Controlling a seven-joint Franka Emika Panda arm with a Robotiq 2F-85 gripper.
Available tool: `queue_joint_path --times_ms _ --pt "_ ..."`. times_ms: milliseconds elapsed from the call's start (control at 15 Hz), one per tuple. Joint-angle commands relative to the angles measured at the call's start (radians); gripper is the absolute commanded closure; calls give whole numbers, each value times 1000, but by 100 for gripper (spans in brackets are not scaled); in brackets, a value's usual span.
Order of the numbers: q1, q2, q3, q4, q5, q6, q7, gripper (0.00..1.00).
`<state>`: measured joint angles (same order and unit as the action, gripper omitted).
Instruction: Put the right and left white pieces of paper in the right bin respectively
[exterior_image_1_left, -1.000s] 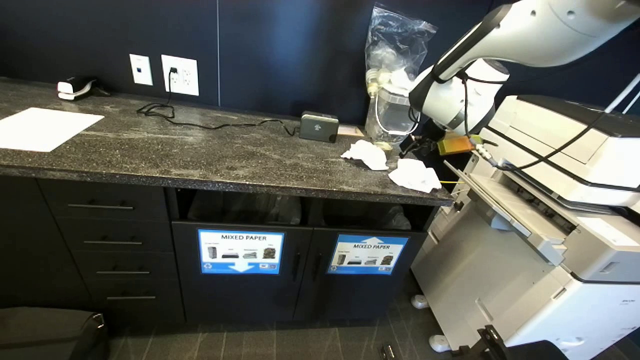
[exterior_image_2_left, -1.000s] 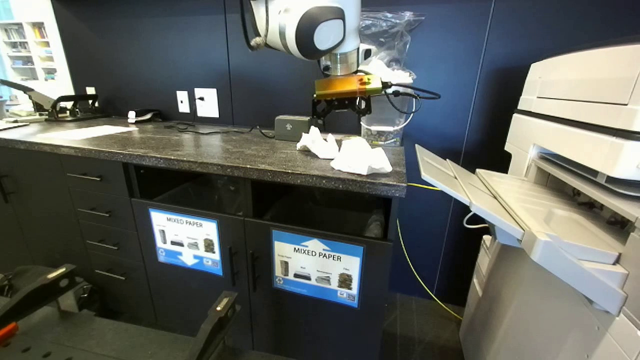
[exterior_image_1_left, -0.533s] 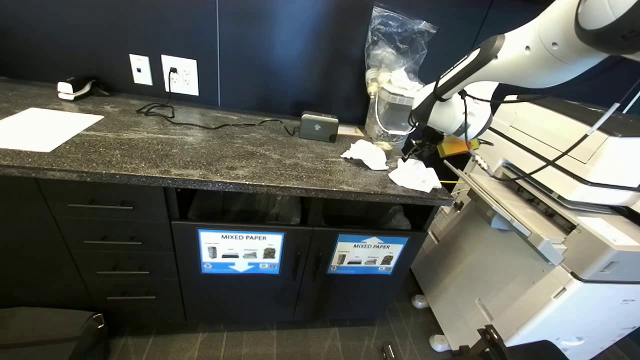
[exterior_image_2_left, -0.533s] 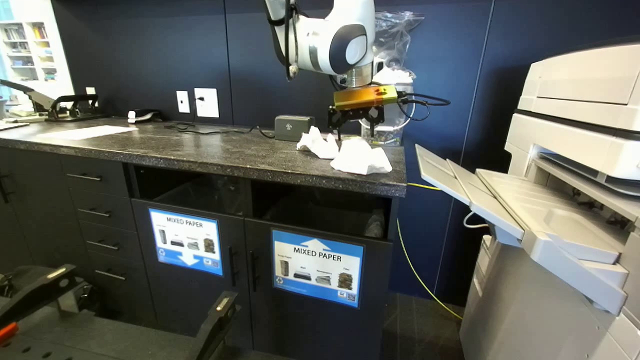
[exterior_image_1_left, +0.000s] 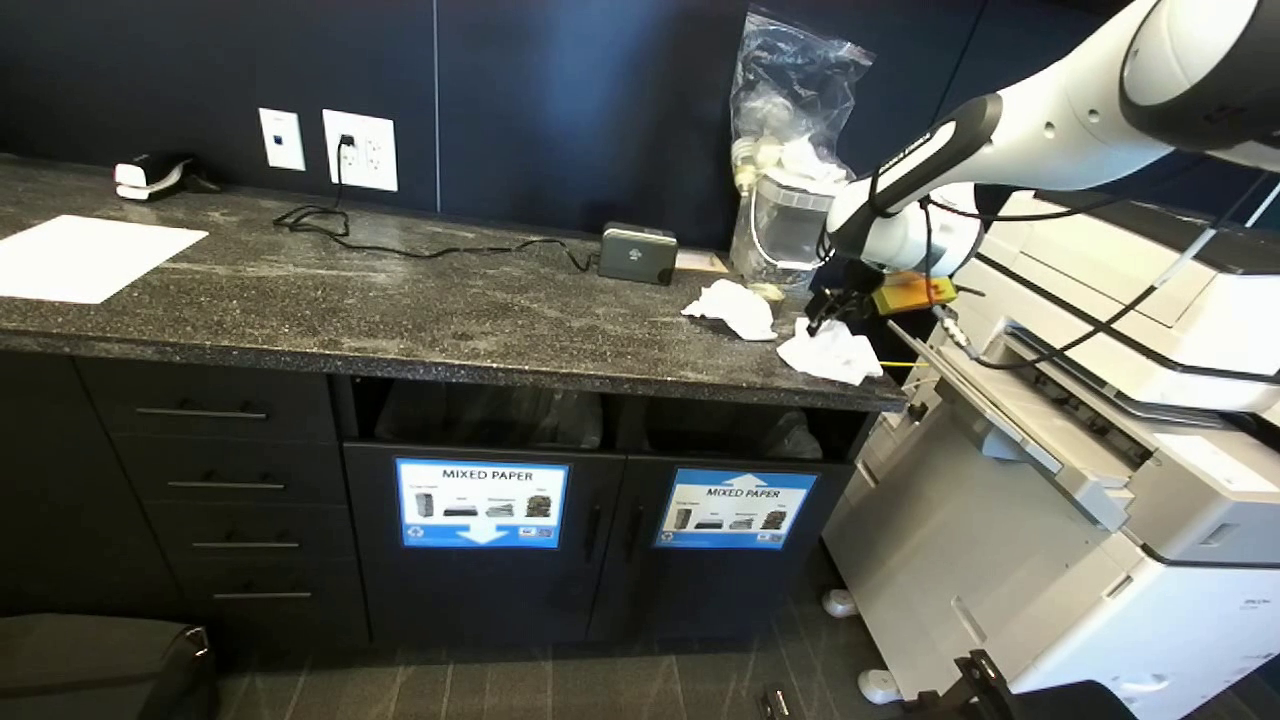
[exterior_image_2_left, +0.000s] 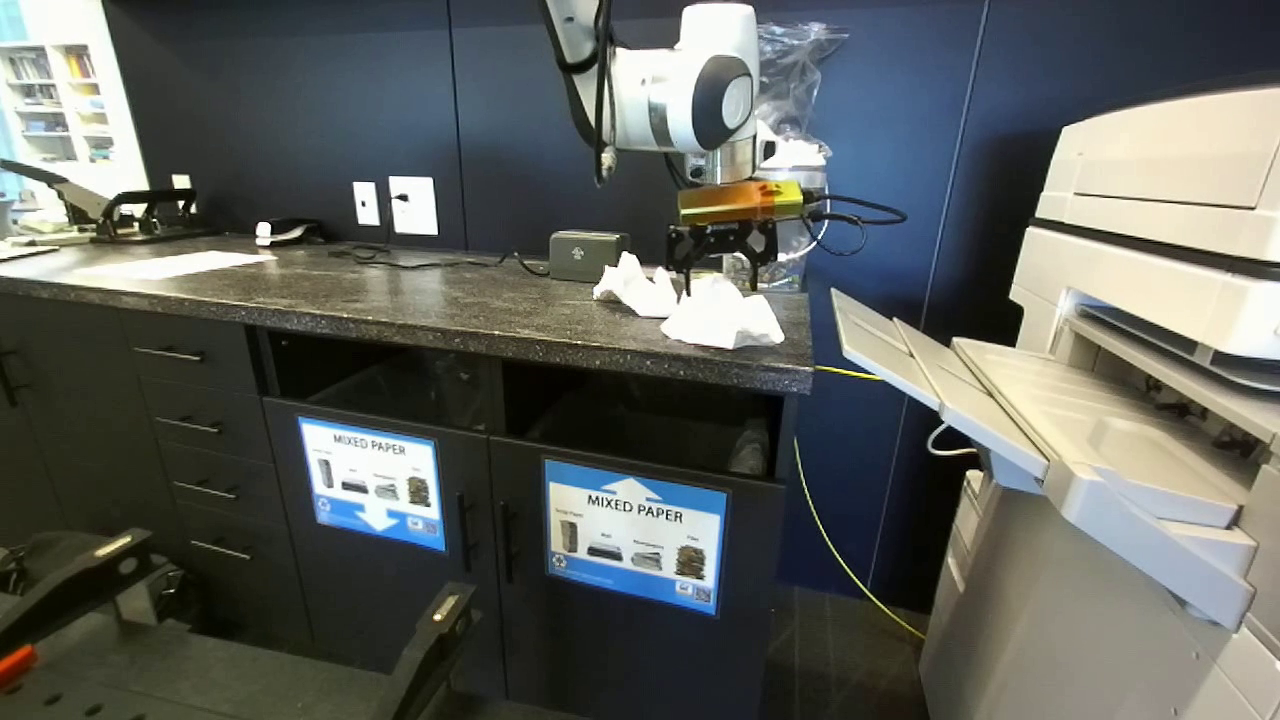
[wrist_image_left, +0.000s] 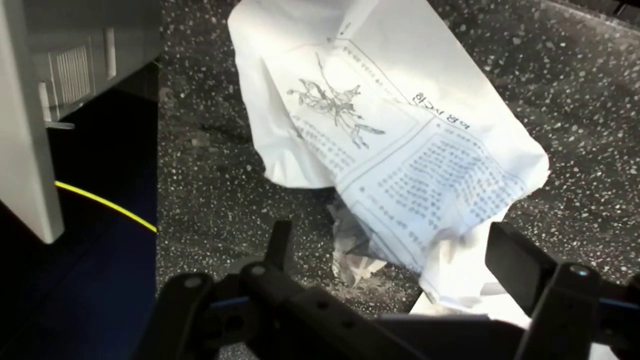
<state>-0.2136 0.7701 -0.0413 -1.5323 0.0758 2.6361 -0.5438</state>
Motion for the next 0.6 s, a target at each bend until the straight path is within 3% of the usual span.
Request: queue_joint_path --times_ms 0,533 --pt "-34 56 31 96 -40 -67 45 0" --pt "-61 126 38 183 -37 -165 64 0"
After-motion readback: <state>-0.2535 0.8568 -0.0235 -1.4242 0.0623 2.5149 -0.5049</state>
